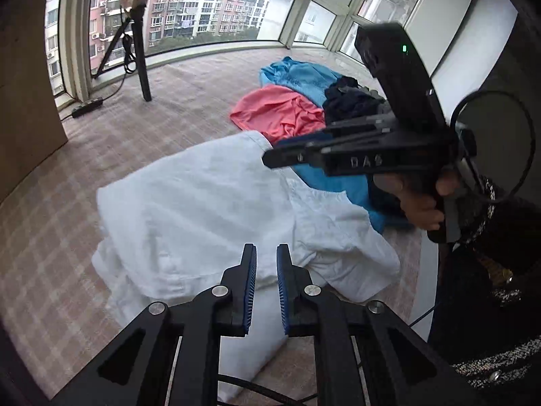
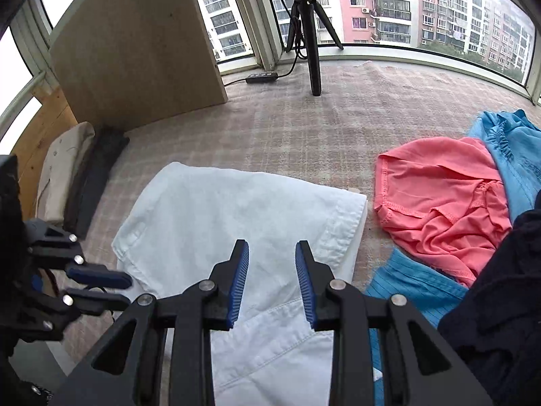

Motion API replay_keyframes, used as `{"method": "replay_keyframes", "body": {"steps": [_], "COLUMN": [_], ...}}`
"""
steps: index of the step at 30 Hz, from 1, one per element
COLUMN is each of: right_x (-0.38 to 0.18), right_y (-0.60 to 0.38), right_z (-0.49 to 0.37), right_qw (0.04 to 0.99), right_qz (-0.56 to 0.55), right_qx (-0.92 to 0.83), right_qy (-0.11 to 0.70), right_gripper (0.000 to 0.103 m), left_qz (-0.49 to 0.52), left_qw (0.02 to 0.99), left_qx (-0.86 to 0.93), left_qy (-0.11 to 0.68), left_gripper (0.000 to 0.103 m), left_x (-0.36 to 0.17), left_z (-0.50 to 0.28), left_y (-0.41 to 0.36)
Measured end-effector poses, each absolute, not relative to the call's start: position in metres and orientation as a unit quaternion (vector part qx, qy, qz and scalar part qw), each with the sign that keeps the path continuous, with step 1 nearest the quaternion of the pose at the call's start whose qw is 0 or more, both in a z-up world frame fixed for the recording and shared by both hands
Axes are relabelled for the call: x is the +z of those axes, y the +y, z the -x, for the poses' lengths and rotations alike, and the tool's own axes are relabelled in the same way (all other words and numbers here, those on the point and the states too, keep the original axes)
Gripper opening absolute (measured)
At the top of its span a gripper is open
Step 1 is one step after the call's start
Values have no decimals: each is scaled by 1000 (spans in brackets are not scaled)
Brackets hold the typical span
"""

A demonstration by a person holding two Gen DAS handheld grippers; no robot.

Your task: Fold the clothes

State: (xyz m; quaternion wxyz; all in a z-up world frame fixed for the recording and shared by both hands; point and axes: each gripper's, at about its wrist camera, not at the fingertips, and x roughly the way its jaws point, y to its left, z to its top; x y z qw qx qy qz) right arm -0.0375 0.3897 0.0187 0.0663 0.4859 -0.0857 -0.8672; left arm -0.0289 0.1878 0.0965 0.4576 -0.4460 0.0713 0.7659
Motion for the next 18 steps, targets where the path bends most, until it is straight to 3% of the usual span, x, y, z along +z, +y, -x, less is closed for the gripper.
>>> {"method": "replay_keyframes", "body": {"steps": [4,12,18], "right_x": [15,-22,13], "right_y": [385,405,417], "right_z": [56,104,81], "right_qw": [66,30,47], "right_qz": [-480,-517,-483], "right_qx": [-872,-854,-869], "right_qy": [-75,-52,-93], "right_gripper": [29,25,24], "left_qz": [439,498,460], "left_qw": [401,311,299], "left_qx": [803,805,836], "left_qy": [39,84,14], "left_gripper": [13,14,10], "left_x": [95,25,76], "left_z": [80,136,115], "left_y": [183,196,152]}}
